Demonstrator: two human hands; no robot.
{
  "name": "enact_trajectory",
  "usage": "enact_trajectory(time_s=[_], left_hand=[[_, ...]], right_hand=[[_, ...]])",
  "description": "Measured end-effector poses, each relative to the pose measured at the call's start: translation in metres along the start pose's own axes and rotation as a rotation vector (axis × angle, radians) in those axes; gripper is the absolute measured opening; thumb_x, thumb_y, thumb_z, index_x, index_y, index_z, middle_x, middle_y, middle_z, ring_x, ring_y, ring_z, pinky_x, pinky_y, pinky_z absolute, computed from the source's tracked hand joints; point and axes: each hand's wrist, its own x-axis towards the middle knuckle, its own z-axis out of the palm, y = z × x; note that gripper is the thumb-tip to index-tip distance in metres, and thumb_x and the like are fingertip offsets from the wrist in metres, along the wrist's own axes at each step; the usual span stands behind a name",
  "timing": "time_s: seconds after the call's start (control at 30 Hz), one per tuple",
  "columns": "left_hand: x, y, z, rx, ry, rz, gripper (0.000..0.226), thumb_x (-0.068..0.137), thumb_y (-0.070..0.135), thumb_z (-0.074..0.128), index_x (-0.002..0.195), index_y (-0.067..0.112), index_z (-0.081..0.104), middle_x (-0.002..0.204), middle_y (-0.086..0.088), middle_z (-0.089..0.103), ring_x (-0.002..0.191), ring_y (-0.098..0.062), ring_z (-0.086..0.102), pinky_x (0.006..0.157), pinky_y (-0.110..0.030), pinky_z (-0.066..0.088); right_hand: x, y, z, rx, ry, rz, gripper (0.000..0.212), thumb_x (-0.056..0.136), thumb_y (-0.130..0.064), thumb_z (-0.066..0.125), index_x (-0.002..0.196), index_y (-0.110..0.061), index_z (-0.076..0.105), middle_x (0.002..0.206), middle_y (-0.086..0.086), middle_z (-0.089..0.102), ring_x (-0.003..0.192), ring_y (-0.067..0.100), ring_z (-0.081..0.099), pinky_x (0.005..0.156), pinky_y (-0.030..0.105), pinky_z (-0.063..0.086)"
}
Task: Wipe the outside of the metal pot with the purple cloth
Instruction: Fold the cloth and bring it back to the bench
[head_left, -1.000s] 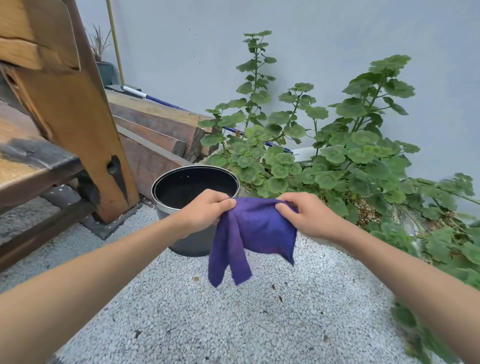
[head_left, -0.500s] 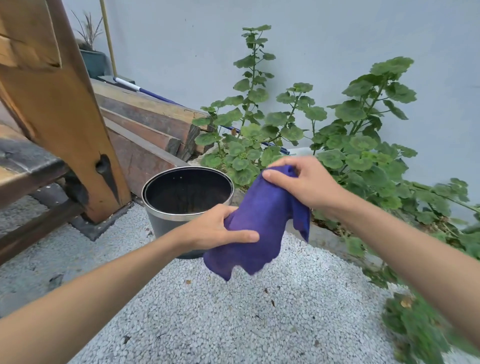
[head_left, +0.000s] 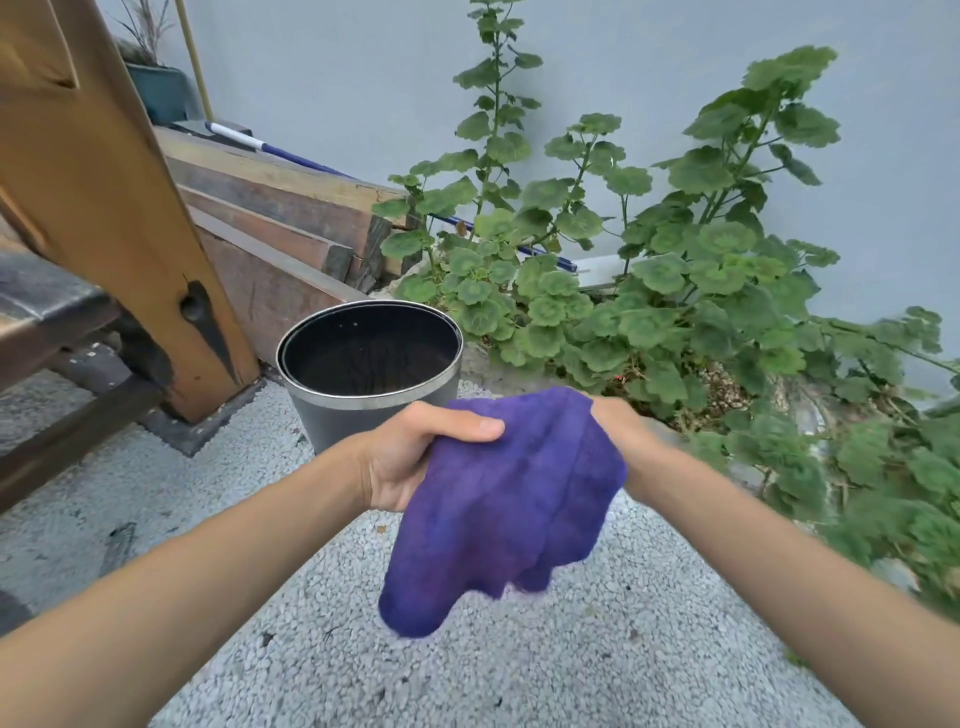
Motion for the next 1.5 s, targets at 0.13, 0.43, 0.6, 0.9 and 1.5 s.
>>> enact_trajectory(time_s=[0.13,0.43,0.6,0.9,1.5], left_hand=[[0.003,-0.001,-0.007,0.012,0.165,0.088,0.048,0.069,0.025,0.084,0.111,0.004,0.074,0.106,-0.015,0.074,0.098,-0.027,0.071,0.093,-0.038,0.055],[0.009,0.005,-0.012,0.114,0.297,0.159,0.046,0.075,0.027,0.078,0.116,0.006,0.072,0.120,-0.018,0.070,0.110,-0.028,0.067,0.099,-0.039,0.053],[0.000,0.000,-0.019,0.132,0.389,0.150,0.050,0.080,0.022,0.072,0.124,-0.002,0.065,0.127,-0.023,0.066,0.116,-0.035,0.065,0.101,-0.041,0.050],[-0.014,-0.024,-0.043,0.099,0.406,0.039,0.053,0.081,0.020,0.066,0.129,-0.002,0.061,0.126,-0.023,0.065,0.114,-0.036,0.063,0.099,-0.045,0.049],[-0.039,0.040,0.004,0.623,0.782,0.656,0.045,0.060,0.039,0.093,0.031,0.023,0.063,0.042,0.003,0.061,0.046,0.003,0.060,0.049,-0.009,0.045]], right_hand=[[-0.027,0.033,-0.015,0.082,-0.231,0.312,0.069,0.083,-0.077,0.045,0.078,-0.013,0.070,0.074,0.007,0.073,0.066,0.022,0.069,0.062,0.028,0.052],[-0.037,0.011,-0.014,0.310,-0.437,0.004,0.048,0.077,-0.056,0.073,0.113,-0.024,0.072,0.121,0.012,0.073,0.113,0.023,0.070,0.093,0.037,0.050],[-0.039,0.013,-0.001,0.315,-0.402,-0.112,0.030,0.075,-0.035,0.080,0.103,-0.025,0.078,0.117,-0.001,0.075,0.111,0.013,0.066,0.099,0.035,0.047],[-0.047,0.041,0.019,0.702,-0.625,0.274,0.059,0.078,-0.003,0.077,0.132,0.009,0.059,0.127,0.028,0.064,0.100,0.035,0.069,0.090,0.045,0.057],[-0.045,-0.042,-0.010,-0.564,-0.221,-1.337,0.039,0.087,0.011,0.059,0.098,-0.019,0.081,0.097,0.002,0.057,0.091,0.010,0.060,0.077,0.020,0.046]])
